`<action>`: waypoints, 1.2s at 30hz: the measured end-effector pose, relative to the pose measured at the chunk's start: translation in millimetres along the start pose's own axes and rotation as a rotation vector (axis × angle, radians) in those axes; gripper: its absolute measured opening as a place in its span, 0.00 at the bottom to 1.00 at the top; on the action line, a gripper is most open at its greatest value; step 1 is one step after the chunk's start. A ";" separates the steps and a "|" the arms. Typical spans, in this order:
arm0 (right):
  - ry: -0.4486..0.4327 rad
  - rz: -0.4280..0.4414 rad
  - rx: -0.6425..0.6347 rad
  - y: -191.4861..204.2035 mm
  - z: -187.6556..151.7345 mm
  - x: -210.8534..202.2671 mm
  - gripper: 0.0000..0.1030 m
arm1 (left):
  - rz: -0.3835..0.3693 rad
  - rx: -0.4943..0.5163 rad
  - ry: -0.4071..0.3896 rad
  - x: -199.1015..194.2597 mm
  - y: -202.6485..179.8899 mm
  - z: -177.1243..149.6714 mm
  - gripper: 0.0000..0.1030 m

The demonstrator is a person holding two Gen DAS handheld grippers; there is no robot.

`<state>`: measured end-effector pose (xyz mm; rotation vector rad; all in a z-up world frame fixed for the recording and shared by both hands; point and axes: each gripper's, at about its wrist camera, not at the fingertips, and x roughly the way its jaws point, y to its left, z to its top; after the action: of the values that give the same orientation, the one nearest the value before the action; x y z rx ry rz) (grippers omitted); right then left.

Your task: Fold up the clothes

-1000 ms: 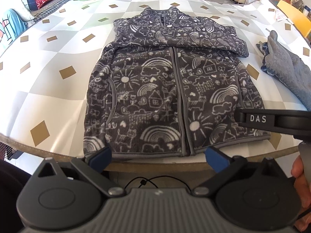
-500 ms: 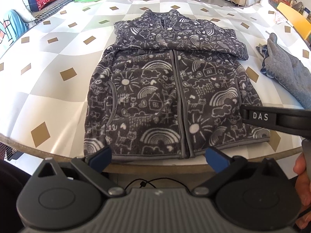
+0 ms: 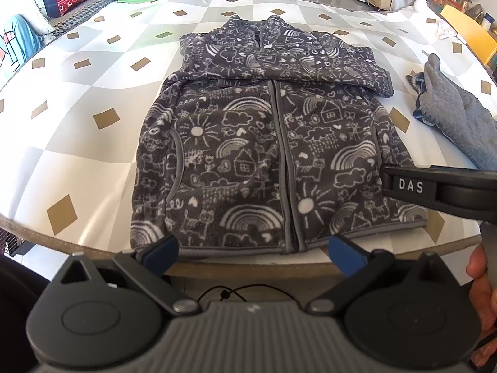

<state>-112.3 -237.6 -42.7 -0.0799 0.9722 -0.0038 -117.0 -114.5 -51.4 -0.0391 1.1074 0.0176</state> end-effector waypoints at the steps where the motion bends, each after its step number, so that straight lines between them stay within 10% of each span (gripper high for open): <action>1: -0.004 -0.004 -0.005 0.8 0.2 -0.6 0.55 | 0.002 0.000 0.000 0.1 -0.2 -0.1 1.00; 36: -0.063 -0.038 -0.013 -1.8 4.1 -9.4 0.55 | 0.025 0.018 0.003 1.4 -2.9 -1.8 1.00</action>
<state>-114.1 -238.7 -32.5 -0.1096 0.9077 -0.0303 -117.9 -117.5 -53.5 -0.0088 1.1109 0.0296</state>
